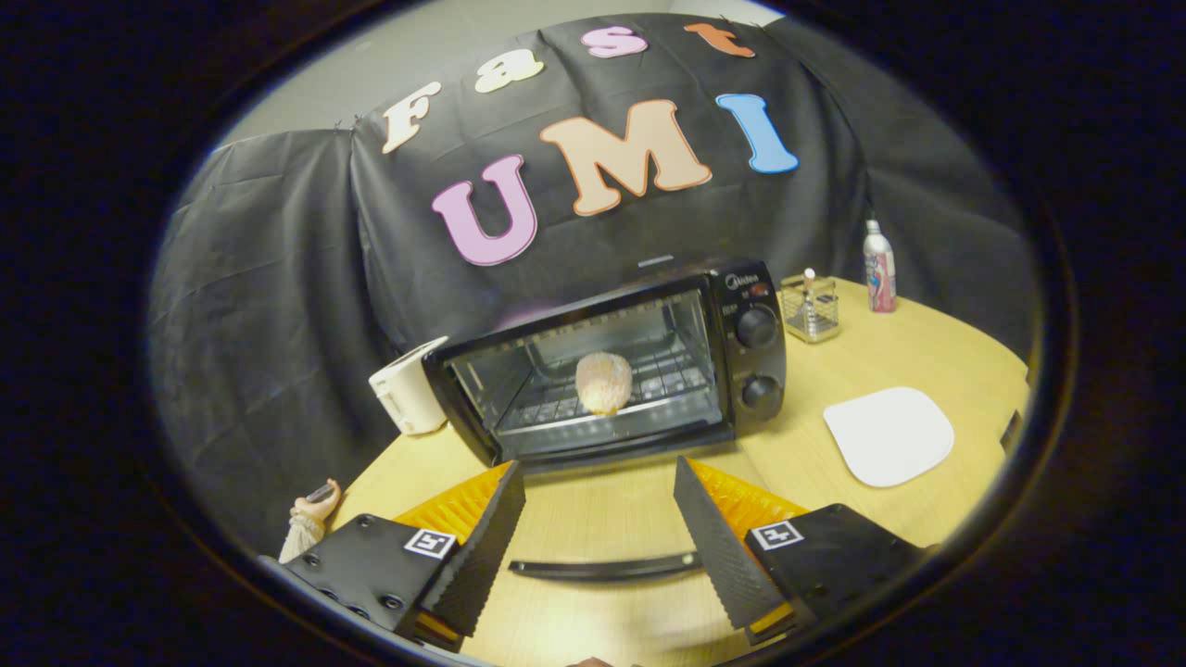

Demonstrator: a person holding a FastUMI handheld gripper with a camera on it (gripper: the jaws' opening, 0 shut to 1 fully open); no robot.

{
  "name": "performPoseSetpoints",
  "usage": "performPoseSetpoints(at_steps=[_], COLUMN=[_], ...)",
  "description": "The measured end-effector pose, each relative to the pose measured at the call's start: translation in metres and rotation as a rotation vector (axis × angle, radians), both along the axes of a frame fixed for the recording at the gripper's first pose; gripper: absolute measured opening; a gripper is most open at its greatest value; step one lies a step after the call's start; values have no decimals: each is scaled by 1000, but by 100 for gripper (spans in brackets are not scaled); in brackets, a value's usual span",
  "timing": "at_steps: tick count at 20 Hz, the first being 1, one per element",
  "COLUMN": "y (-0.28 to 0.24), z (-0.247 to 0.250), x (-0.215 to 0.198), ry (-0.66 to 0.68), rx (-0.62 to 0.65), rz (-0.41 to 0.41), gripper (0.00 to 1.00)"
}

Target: Open the toaster oven, put the food inside, and close the toaster oven door.

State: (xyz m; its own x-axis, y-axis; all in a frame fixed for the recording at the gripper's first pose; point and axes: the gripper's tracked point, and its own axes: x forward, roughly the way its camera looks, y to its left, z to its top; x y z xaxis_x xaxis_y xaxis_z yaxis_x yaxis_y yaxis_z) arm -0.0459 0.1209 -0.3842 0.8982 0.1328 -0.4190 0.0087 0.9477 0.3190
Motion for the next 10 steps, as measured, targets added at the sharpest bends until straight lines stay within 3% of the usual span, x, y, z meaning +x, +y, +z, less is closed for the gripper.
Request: performPoseSetpoints(at_steps=[5,10], y=[-3,7], z=[-34,-67], x=[-51,-59], ry=[117,201], rx=[-3,-33], rz=[14,59], gripper=[99,100])
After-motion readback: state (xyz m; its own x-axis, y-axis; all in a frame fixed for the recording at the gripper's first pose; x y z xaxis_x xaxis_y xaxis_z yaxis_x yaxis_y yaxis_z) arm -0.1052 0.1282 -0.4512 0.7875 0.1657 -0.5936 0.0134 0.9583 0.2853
